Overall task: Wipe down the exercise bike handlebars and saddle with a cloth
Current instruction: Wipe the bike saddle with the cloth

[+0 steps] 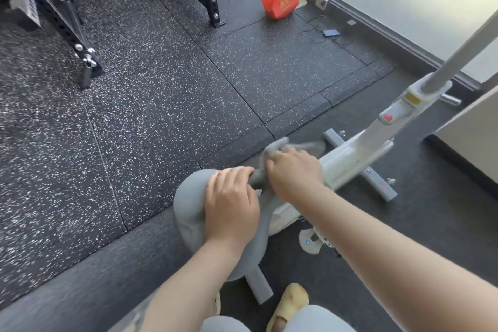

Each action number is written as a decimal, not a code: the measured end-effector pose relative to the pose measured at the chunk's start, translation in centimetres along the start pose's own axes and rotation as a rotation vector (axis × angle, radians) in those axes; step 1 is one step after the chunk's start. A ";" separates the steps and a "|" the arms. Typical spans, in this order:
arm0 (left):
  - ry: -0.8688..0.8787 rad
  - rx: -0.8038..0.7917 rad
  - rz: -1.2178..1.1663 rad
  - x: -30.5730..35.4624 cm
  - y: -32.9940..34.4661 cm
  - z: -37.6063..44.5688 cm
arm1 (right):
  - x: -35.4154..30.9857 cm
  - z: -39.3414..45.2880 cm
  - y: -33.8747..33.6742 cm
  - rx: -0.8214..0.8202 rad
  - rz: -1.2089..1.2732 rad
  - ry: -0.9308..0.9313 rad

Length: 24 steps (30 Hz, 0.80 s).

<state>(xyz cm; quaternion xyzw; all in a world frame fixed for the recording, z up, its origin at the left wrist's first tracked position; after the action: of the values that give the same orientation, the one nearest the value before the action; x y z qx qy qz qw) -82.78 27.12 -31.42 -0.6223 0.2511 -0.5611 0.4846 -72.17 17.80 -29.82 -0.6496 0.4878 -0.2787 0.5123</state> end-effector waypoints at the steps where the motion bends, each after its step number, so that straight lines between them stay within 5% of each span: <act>1: -0.011 -0.005 -0.008 0.1 0.0 0.1 | -1.1 -0.4 -0.1 0.063 -0.047 -0.093; 3: -0.048 0.000 -0.065 0.1 0.0 -0.1 | -1.9 -0.4 -0.6 0.022 -0.001 -0.239; 6: -0.119 0.053 -0.322 -0.4 -0.3 -0.2 | 0.7 1.1 -1.4 -0.213 0.139 -0.122; 10: -0.191 0.044 -0.581 -1.3 -1.7 0.1 | -1.3 0.1 -0.5 -0.049 -0.138 -0.082; 13: -0.171 -0.002 -0.499 -3.1 -3.0 0.8 | -4.3 -1.0 -0.1 -0.049 -0.068 -0.291; 16: -0.186 -0.120 -0.295 -6.0 -3.5 1.7 | -1.2 0.7 -1.8 -0.281 0.161 -0.079; 20: -0.164 -0.120 -0.240 -7.5 -3.3 1.7 | -4.0 0.1 -0.5 -0.123 -0.207 0.015; 24: -0.147 -0.120 -0.230 -7.7 -3.2 1.8 | -7.3 -0.9 0.4 -0.112 -0.093 -0.163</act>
<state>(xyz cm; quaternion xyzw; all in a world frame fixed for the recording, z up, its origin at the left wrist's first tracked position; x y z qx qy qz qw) -83.73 35.55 -31.95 -0.7142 0.1751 -0.5498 0.3962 -75.79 24.16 -28.87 -0.7197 0.4287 -0.2203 0.4996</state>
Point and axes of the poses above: each hand's wrist, its own z-axis towards the middle knuckle, its own y-axis out of the palm, x = y × z, the point moved 1 cm from there along z, towards the middle knuckle, and after that the axes turned 7 degrees about -x, right-handed, at the moved point
